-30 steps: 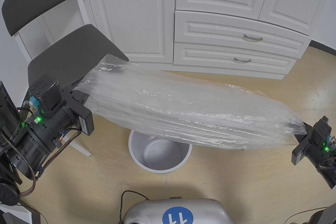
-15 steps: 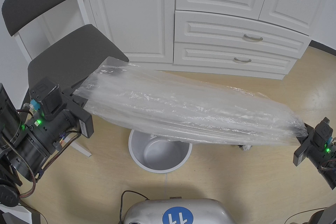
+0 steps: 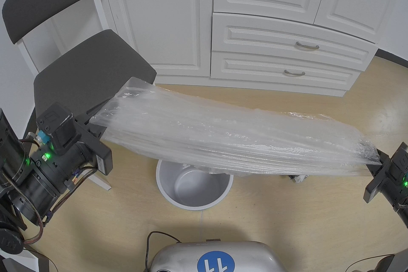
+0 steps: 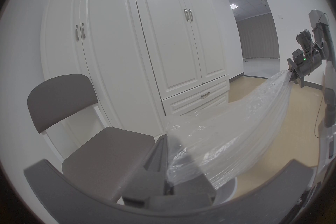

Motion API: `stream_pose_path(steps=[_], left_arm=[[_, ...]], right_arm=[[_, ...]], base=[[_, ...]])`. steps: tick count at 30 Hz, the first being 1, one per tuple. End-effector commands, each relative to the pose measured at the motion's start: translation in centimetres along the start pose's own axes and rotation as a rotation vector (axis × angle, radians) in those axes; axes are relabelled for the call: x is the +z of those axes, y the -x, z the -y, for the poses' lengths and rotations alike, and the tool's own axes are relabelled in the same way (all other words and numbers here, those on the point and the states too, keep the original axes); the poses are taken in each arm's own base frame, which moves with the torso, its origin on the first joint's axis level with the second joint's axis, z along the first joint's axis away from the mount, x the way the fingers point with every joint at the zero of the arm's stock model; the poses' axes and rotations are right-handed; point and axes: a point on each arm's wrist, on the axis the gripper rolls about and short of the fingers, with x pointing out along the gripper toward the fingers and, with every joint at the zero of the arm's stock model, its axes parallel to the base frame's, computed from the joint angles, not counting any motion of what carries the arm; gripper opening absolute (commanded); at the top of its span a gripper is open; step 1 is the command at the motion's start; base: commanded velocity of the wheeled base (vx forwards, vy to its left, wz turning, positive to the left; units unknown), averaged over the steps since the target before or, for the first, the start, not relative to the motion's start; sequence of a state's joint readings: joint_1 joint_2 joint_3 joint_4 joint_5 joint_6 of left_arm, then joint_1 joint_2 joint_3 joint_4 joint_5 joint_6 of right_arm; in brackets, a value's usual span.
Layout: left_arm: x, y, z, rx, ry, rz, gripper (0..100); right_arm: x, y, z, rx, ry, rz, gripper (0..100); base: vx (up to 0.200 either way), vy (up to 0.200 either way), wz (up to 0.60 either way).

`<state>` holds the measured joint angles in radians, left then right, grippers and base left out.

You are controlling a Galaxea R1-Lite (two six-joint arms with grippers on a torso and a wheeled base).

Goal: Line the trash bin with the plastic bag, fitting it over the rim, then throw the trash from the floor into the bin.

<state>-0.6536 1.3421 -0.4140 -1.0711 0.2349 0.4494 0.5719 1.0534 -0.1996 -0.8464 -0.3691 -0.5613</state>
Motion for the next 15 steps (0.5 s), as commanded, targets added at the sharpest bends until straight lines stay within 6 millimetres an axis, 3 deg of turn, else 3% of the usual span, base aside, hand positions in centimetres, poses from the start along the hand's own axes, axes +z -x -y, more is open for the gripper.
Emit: stream_pose_path(steps=[1, 15], left_arm=[[-0.1, -0.2, 0.1, -0.001, 0.000, -0.005, 0], [-1.3, -2.1, 2.0, -0.048, 0.000, -0.034, 0]], right_arm=[[-0.1, -0.3, -0.3, 0.025, 0.006, -0.003, 0], [0.0, -2.2, -1.8, 0.090, 0.007, -0.042, 0]], base=[[0.000, 0.000, 0.00], [0.000, 0.000, 0.00]])
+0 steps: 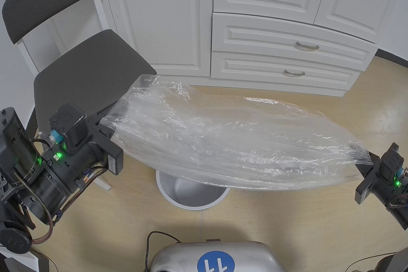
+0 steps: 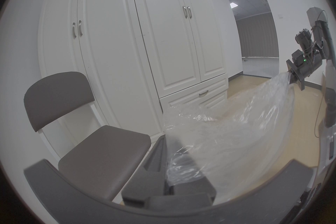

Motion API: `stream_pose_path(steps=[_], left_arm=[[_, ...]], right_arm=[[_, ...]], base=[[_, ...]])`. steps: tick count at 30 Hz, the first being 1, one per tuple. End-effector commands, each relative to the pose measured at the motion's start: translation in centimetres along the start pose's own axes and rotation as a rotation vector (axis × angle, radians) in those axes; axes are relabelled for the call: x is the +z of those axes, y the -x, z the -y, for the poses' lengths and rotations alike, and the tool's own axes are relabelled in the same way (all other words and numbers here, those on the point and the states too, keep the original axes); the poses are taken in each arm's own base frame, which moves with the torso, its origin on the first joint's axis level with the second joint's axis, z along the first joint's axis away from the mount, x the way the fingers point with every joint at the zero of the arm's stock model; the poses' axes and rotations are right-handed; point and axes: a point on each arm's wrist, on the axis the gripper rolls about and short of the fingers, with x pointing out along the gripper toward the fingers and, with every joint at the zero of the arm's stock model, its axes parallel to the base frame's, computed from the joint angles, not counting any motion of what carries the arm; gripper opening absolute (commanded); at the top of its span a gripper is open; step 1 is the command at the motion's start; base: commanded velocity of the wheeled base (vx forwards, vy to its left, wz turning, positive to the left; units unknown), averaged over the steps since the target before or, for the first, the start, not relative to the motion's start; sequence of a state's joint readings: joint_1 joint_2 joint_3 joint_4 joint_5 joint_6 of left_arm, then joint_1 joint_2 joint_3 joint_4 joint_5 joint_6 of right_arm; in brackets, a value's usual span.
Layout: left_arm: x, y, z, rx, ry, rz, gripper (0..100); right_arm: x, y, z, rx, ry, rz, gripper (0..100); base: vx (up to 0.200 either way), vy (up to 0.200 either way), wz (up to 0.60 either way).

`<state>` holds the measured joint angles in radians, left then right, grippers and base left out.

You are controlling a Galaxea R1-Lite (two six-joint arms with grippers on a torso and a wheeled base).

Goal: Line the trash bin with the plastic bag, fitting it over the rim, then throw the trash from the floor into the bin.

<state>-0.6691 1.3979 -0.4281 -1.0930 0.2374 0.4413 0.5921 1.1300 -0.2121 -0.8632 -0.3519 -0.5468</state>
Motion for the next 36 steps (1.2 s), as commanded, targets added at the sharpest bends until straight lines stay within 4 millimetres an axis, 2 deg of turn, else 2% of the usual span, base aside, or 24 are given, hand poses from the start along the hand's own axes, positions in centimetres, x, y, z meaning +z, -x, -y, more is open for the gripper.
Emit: stream_pose_path(steps=[1, 12, 18, 25, 32, 36], left_arm=[[-1.1, -1.3, 1.3, -0.027, -0.004, -0.020, 0], [-1.6, -3.0, 3.2, -0.030, 0.023, 0.073, 0], [-1.2, -3.2, 5.7, -0.102, 0.064, 0.177, 0], [-0.8, -2.9, 8.1, -0.231, 0.145, 0.200, 0], [-0.7, -2.8, 9.1, -0.270, 0.171, 0.197, 0], [-0.6, -2.8, 9.1, -0.268, 0.174, 0.202, 0]], right_arm=[[0.0, -1.1, -0.8, 0.038, 0.001, -0.026, 0], [0.8, -2.4, -2.4, 0.097, -0.060, 0.003, 0], [1.6, -4.3, -4.7, 0.112, -0.128, 0.098, 0], [1.8, -5.8, -6.8, 0.105, -0.172, 0.203, 0], [1.1, -5.7, -8.1, 0.137, -0.150, 0.201, 0], [1.6, -4.4, -8.2, 0.165, -0.149, 0.237, 0]], base=[[0.000, 0.000, 0.00], [0.000, 0.000, 0.00], [0.000, 0.000, 0.00], [0.000, 0.000, 0.00], [0.000, 0.000, 0.00], [0.000, 0.000, 0.00]])
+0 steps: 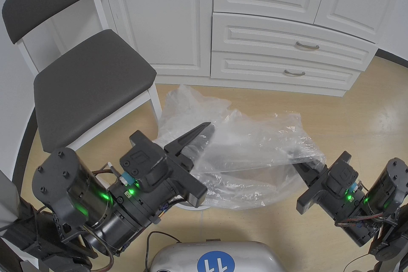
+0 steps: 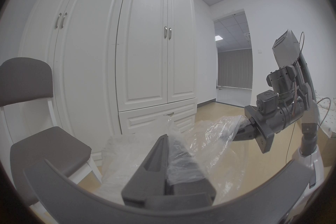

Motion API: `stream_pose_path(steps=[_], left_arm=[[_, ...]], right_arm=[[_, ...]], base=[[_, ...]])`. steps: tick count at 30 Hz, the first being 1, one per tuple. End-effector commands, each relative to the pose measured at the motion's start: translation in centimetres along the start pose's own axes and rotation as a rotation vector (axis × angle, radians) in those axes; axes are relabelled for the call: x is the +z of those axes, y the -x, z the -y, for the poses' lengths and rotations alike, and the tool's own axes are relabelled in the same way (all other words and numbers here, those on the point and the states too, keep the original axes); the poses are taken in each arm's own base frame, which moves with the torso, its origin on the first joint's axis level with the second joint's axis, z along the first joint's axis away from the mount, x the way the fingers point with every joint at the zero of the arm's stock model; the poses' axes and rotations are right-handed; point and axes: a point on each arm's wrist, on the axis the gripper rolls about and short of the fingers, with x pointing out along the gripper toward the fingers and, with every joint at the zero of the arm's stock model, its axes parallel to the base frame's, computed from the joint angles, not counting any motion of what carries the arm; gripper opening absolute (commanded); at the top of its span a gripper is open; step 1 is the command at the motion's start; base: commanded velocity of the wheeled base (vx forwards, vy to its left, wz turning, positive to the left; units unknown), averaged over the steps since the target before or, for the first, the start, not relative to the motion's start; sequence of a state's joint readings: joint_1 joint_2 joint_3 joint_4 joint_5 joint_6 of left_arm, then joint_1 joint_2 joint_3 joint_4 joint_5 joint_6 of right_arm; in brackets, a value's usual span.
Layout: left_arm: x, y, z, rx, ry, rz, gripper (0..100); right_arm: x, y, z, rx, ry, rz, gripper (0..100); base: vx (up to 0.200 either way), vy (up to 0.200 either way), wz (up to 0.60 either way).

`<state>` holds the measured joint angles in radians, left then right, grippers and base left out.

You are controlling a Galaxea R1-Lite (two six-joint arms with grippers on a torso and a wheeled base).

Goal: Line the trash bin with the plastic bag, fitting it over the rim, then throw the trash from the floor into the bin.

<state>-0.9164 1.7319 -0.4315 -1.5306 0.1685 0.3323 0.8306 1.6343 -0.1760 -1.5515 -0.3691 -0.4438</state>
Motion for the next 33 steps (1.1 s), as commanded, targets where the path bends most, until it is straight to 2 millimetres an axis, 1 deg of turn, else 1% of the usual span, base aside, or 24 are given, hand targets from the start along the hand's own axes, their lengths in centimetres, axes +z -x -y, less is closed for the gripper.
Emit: stream_pose_path(steps=[1, 2, 3, 4, 6, 7, 9, 10, 11, 12, 13, 16, 17, 18, 20, 22, 23, 27, 30, 33], left_arm=[[0.2, -0.2, 0.3, -0.008, 0.008, 0.012, 0], [0.3, -0.2, 0.3, -0.007, 0.009, 0.013, 0], [0.7, -0.2, 0.1, -0.001, 0.012, 0.030, 0], [1.0, -0.1, 0.0, 0.002, 0.013, 0.039, 0], [1.2, 0.0, -0.1, 0.004, 0.014, 0.045, 0], [1.2, 0.1, -0.1, 0.004, 0.015, 0.046, 0], [1.2, 0.0, -0.2, 0.011, 0.019, 0.047, 0], [1.2, 0.0, -0.3, 0.011, 0.024, 0.045, 0], [1.2, 0.0, -0.3, 0.011, 0.024, 0.045, 0], [1.2, 0.0, -0.3, 0.010, 0.041, 0.046, 0], [1.2, 0.1, -0.2, 0.008, 0.043, 0.045, 0], [0.9, 0.0, -0.1, 0.002, 0.039, 0.034, 0], [0.7, 0.0, -0.1, 0.001, 0.038, 0.028, 0], [0.7, 0.0, -0.1, 0.001, 0.038, 0.028, 0], [0.3, -0.1, 0.1, -0.005, 0.033, 0.011, 0], [0.1, -0.2, 0.1, -0.004, 0.033, 0.004, 0], [0.0, -0.4, 0.2, -0.003, 0.033, 0.004, 0], [-0.9, -0.5, 0.4, -0.010, 0.025, -0.027, 0], [-1.0, -0.6, 0.5, -0.011, 0.025, -0.032, 0], [-1.1, -0.6, 0.5, -0.012, 0.024, -0.036, 0]], right_arm=[[2.0, 0.9, -0.7, 0.033, 0.007, 0.094, 0], [2.1, 0.9, -0.7, 0.031, 0.010, 0.101, 0], [3.7, 0.1, -0.3, 0.004, 0.048, 0.135, 0], [4.9, -0.5, -0.2, -0.001, 0.079, 0.108, 0], [6.4, -0.8, 0.2, 0.035, 0.080, 0.051, 0], [7.0, -1.0, 0.4, 0.061, 0.056, 0.008, 0], [8.1, -1.1, 0.2, 0.120, -0.056, -0.077, 0], [8.5, -1.1, 0.0, 0.139, -0.099, -0.100, 0], [8.5, -1.1, 0.0, 0.139, -0.099, -0.100, 0], [9.0, -1.5, -0.5, 0.177, -0.250, -0.211, 0], [9.0, -1.8, -0.7, 0.184, -0.289, -0.243, 0], [7.7, -2.4, -1.8, 0.221, -0.349, -0.325, 0], [7.1, -2.5, -2.0, 0.221, -0.345, -0.348, 0], [7.1, -2.5, -2.0, 0.221, -0.345, -0.348, 0], [5.1, -2.3, -2.2, 0.219, -0.321, -0.411, 0], [4.4, -2.6, -2.4, 0.212, -0.300, -0.435, 0], [3.8, -3.1, -2.8, 0.203, -0.291, -0.449, 0], [3.2, -4.0, -3.5, 0.194, -0.293, -0.439, 0], [2.7, -4.4, -4.0, 0.196, -0.277, -0.445, 0], [2.1, -5.1, -4.8, 0.187, -0.273, -0.437, 0]], base=[[0.000, 0.000, 0.00], [0.000, 0.000, 0.00], [0.000, 0.000, 0.00], [0.000, 0.000, 0.00], [0.000, 0.000, 0.00], [0.000, 0.000, 0.00], [0.000, 0.000, 0.00], [0.000, 0.000, 0.00], [0.000, 0.000, 0.00], [0.000, 0.000, 0.00], [0.000, 0.000, 0.00], [0.000, 0.000, 0.00], [0.000, 0.000, 0.00], [0.000, 0.000, 0.00], [0.000, 0.000, 0.00], [0.000, 0.000, 0.00], [0.000, 0.000, 0.00], [0.000, 0.000, 0.00], [0.000, 0.000, 0.00], [0.000, 0.000, 0.00]])
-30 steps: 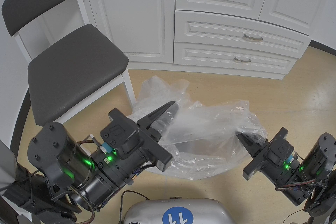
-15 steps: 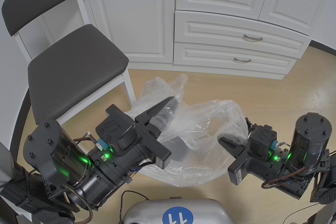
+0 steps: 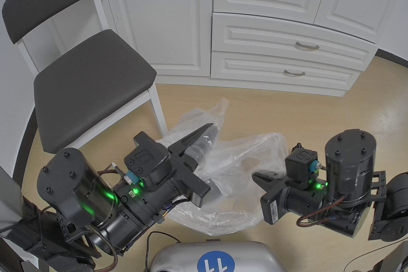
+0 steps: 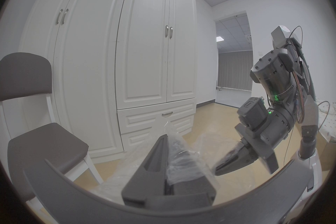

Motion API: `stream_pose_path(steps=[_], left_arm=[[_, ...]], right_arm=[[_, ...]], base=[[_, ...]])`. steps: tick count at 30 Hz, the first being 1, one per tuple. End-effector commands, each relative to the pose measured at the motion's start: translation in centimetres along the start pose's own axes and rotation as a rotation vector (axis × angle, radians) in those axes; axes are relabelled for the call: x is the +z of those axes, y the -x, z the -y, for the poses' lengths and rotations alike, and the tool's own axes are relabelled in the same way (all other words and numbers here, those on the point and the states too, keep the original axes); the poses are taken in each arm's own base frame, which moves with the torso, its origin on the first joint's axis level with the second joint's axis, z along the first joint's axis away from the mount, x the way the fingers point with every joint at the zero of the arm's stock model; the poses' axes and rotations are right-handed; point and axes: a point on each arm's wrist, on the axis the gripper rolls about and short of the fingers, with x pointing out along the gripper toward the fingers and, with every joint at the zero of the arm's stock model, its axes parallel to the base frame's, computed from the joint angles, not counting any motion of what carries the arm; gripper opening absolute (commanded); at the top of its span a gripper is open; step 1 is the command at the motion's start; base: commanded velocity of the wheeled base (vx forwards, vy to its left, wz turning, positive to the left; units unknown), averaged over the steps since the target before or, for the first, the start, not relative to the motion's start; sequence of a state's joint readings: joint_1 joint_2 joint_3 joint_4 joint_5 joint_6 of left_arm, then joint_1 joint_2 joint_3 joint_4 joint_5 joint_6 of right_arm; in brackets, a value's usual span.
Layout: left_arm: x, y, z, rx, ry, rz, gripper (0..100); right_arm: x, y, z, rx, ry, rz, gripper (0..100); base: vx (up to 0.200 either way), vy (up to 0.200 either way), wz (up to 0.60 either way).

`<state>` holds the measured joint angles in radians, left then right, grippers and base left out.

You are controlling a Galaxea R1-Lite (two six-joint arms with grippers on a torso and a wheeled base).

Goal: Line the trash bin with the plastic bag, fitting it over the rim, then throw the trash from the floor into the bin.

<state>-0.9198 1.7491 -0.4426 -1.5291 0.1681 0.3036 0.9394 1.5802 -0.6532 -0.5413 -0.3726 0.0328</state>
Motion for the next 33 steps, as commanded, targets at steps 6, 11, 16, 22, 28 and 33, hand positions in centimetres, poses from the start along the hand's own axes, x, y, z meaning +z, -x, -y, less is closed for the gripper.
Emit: stream_pose_path(steps=[6, 11, 16, 22, 28, 33], left_arm=[[-1.4, -0.3, 0.5, -0.014, -0.007, -0.046, 0], [-2.9, -1.1, 1.1, -0.025, -0.012, -0.092, 0], [-3.6, -1.3, 1.3, -0.033, -0.011, -0.112, 0], [-4.8, -1.6, 1.7, -0.042, -0.016, -0.148, 0], [-5.8, -2.0, 1.8, -0.039, -0.018, -0.175, 0], [-6.6, -2.3, 1.7, -0.031, -0.006, -0.197, 0]], right_arm=[[-1.7, -4.1, -1.9, -0.014, -0.021, 0.045, 0], [-2.4, -5.2, -2.4, -0.015, -0.037, 0.094, 0], [-2.9, -5.3, -2.4, -0.018, -0.015, 0.087, 0], [-3.5, -5.9, -2.7, -0.019, -0.005, 0.063, 0], [-4.2, -7.1, -3.0, -0.020, -0.007, 0.067, 0], [-5.2, -8.4, -3.2, -0.028, -0.013, 0.076, 0]], base=[[0.000, 0.000, 0.00], [0.000, 0.000, 0.00], [0.000, 0.000, 0.00], [0.000, 0.000, 0.00], [0.000, 0.000, 0.00], [0.000, 0.000, 0.00]])
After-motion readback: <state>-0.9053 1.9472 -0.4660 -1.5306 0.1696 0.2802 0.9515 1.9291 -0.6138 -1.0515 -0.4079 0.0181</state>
